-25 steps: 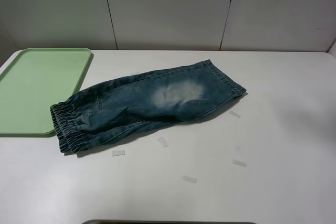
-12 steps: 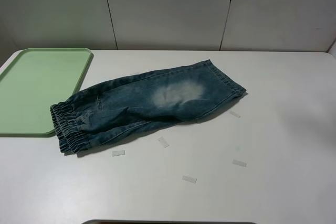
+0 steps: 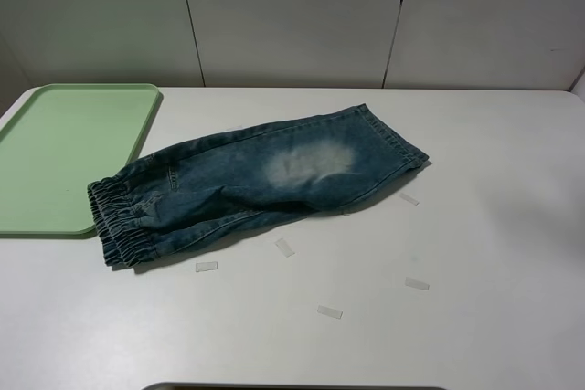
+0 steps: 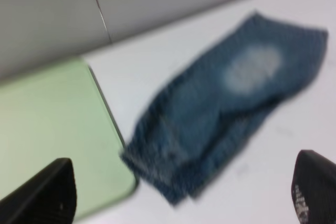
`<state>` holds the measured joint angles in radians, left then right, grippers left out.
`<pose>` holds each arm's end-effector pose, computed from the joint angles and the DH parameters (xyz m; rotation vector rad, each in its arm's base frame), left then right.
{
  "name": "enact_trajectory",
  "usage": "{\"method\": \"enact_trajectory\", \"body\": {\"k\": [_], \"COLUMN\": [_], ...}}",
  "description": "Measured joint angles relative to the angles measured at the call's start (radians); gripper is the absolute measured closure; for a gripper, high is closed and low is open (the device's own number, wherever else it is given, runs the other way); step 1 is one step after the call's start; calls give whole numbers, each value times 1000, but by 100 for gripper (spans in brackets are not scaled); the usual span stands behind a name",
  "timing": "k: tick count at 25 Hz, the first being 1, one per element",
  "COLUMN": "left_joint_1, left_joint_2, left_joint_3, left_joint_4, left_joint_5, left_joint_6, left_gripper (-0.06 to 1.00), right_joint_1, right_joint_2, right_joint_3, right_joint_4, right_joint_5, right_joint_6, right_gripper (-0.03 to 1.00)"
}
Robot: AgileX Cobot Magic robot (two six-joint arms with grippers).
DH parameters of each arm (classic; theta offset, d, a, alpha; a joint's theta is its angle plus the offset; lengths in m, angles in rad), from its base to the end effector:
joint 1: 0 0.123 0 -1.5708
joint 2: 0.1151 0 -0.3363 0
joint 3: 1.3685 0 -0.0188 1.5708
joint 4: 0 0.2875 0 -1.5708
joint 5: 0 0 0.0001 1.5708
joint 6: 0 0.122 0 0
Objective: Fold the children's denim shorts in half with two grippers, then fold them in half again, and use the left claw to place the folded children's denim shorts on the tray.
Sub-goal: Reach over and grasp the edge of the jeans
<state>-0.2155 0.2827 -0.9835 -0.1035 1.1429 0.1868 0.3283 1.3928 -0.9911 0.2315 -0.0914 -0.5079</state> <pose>-0.0090 -0.0098 0.4283 0.4058 1.8812 -0.1387 0.3576 0.1191 0.3602 -0.5214 1.7190 0.0176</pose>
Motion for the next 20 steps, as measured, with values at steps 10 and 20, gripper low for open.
{"method": "enact_trajectory", "body": {"k": [10, 20], "left_joint_1": [-7, -7], "left_joint_2": [-201, -286], "left_joint_3": [296, 466], "left_joint_4": [43, 60], "left_joint_5": [13, -26], "left_joint_6": [-56, -94], "left_gripper": [13, 13], "right_joint_1": [0, 0], "right_joint_2": [-5, -5], "right_joint_3": [0, 0], "right_joint_4": [1, 1], "right_joint_5": [0, 16], "right_joint_6": [3, 3], "right_gripper": [30, 30]}}
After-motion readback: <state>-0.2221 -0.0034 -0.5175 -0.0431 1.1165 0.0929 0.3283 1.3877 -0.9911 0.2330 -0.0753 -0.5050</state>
